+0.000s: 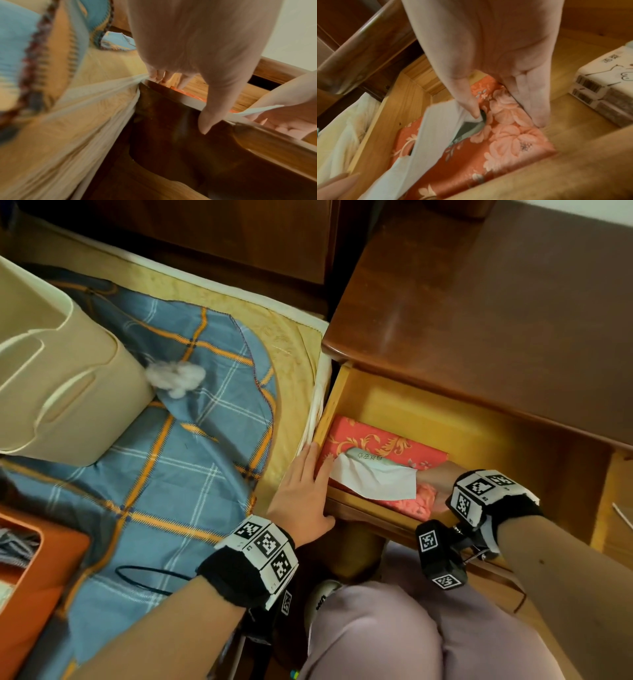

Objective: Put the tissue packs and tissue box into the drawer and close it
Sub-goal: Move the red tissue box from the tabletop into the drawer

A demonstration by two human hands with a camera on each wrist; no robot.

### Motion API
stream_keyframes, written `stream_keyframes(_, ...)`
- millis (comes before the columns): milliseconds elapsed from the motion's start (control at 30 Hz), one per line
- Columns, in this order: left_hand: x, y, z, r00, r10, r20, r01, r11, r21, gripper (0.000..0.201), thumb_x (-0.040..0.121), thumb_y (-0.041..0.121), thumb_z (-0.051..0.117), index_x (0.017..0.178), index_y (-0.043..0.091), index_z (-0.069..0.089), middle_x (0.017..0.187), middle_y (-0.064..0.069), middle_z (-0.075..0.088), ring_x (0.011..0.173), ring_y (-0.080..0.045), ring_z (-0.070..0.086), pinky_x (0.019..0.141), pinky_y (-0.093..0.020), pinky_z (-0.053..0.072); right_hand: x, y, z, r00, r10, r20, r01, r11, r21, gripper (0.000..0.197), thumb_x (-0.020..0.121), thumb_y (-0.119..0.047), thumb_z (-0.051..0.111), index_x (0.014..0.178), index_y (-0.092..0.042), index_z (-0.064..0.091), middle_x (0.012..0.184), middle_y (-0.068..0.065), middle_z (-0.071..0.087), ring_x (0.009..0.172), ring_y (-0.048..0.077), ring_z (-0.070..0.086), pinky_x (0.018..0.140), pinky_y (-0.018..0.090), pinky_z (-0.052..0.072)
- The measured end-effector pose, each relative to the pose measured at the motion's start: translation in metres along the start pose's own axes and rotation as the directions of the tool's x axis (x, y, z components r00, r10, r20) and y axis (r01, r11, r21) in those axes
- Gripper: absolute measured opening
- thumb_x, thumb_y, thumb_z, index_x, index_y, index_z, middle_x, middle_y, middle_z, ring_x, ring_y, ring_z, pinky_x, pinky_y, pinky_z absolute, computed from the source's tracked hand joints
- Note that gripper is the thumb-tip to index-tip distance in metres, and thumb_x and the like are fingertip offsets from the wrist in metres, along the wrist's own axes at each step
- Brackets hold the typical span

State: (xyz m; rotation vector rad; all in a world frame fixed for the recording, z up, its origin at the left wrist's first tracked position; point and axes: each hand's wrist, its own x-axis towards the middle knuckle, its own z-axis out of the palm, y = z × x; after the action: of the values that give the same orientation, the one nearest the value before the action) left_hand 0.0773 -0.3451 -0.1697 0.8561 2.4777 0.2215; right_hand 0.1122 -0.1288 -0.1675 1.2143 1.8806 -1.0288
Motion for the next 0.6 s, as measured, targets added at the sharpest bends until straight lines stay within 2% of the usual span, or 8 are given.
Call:
stream_keyframes(33, 0.0, 0.0, 0.0, 1.0, -0.001, 0.002, 0.001, 1.0, 0.004, 0.095, 0.083, 0.036, 0.062, 0.151, 0.018, -0.001, 0.16, -0.01, -0.012, 0.149, -0.024, -0.011, 0.121, -0.035, 0.003, 0.008, 0.004, -0.002, 1.0, -0.012, 0.01, 0.012, 1.0, 0.019, 0.043, 0.093, -0.009, 0.049, 0.131, 0.01, 0.045, 0.132, 0.021, 0.055, 0.109, 0.029, 0.06, 0.054, 0.015, 0.043)
stream_keyframes(100, 0.0, 0.002, -0.001, 1.0, -0.006, 0.007, 0.006, 1.0, 0.021, 0.095, 0.082, 0.036, 0.063, 0.151, 0.018, -0.001, 0.16, -0.011, -0.011, 0.149, -0.025, -0.01, 0.121, -0.035, 0.003, 0.011, 0.011, -0.012, 1.0, -0.016, -0.004, 0.016, 0.995, 0.103, 0.043, 0.089, -0.005, 0.053, 0.131, 0.008, 0.047, 0.137, 0.021, 0.05, 0.124, 0.037, 0.051, 0.068, 0.025, 0.053)
stream_keyframes(167, 0.0, 0.003, -0.004, 1.0, -0.008, 0.019, 0.008, 0.999, 0.038, 0.096, 0.082, 0.036, 0.063, 0.151, 0.017, -0.002, 0.16, -0.011, -0.01, 0.149, -0.025, -0.01, 0.121, -0.035, 0.003, -0.004, 0.012, -0.023, 0.999, -0.024, -0.04, 0.028, 0.994, 0.109, 0.043, 0.089, -0.006, 0.053, 0.129, 0.008, 0.048, 0.134, 0.024, 0.052, 0.124, 0.039, 0.051, 0.076, 0.029, 0.056)
stream_keyframes(233, 0.001, 0.005, -0.005, 0.999, -0.01, 0.04, 0.008, 0.998, 0.056, 0.098, 0.082, 0.036, 0.063, 0.151, 0.016, -0.003, 0.161, -0.011, -0.009, 0.149, -0.025, -0.009, 0.121, -0.036, 0.003, -0.02, 0.014, -0.036, 0.997, -0.069, -0.045, 0.074, 0.99, 0.121, 0.04, 0.092, -0.011, 0.05, 0.128, 0.006, 0.049, 0.129, 0.023, 0.057, 0.114, 0.036, 0.057, 0.089, 0.038, 0.052)
stream_keyframes(333, 0.0, 0.011, -0.008, 0.998, 0.014, 0.063, -0.019, 0.996, 0.09, 0.099, 0.082, 0.035, 0.063, 0.151, 0.015, -0.004, 0.161, -0.009, -0.007, 0.149, -0.024, -0.007, 0.121, -0.036, 0.006, -0.047, 0.027, -0.055, 0.981, -0.189, -0.045, 0.194, 0.962, 0.194, 0.036, 0.095, -0.02, 0.047, 0.125, -0.001, 0.049, 0.096, 0.01, 0.066, 0.084, 0.022, 0.062, 0.068, 0.027, 0.05)
stream_keyframes(433, -0.002, 0.023, -0.011, 0.995, 0.069, 0.075, -0.079, 0.986, 0.143, 0.097, 0.084, 0.035, 0.061, 0.15, 0.012, -0.006, 0.161, -0.009, -0.007, 0.149, -0.024, -0.006, 0.122, -0.037, 0.006, -0.073, 0.05, -0.069, 0.962, -0.259, -0.091, 0.268, 0.957, 0.106, 0.03, 0.094, -0.019, 0.047, 0.118, -0.003, 0.055, 0.079, 0.003, 0.063, 0.067, 0.013, 0.06, 0.065, 0.022, 0.047)
stream_keyframes(500, -0.003, 0.033, -0.012, 0.99, 0.099, 0.098, -0.115, 0.978, 0.176, 0.095, 0.085, 0.034, 0.06, 0.15, 0.012, -0.006, 0.161, -0.01, -0.006, 0.149, -0.025, -0.003, 0.122, -0.037, 0.006, -0.085, 0.072, -0.074, 0.951, -0.288, -0.115, 0.284, 0.958, -0.049, 0.031, 0.094, -0.021, 0.045, 0.115, -0.003, 0.058, 0.088, 0.006, 0.069, 0.075, 0.019, 0.065, 0.067, 0.025, 0.048)
stream_keyframes(600, -0.003, 0.048, -0.007, 0.982, 0.137, 0.133, -0.165, 0.958, 0.236, 0.094, 0.085, 0.032, 0.06, 0.15, 0.012, -0.004, 0.16, -0.011, 0.0, 0.149, -0.027, 0.003, 0.122, -0.036, 0.009, -0.094, 0.11, -0.076, 0.954, -0.283, -0.094, 0.229, 0.897, -0.377, 0.038, 0.092, -0.032, 0.048, 0.124, -0.012, 0.055, 0.121, 0.008, 0.065, 0.109, 0.028, 0.061, 0.075, 0.028, 0.042)
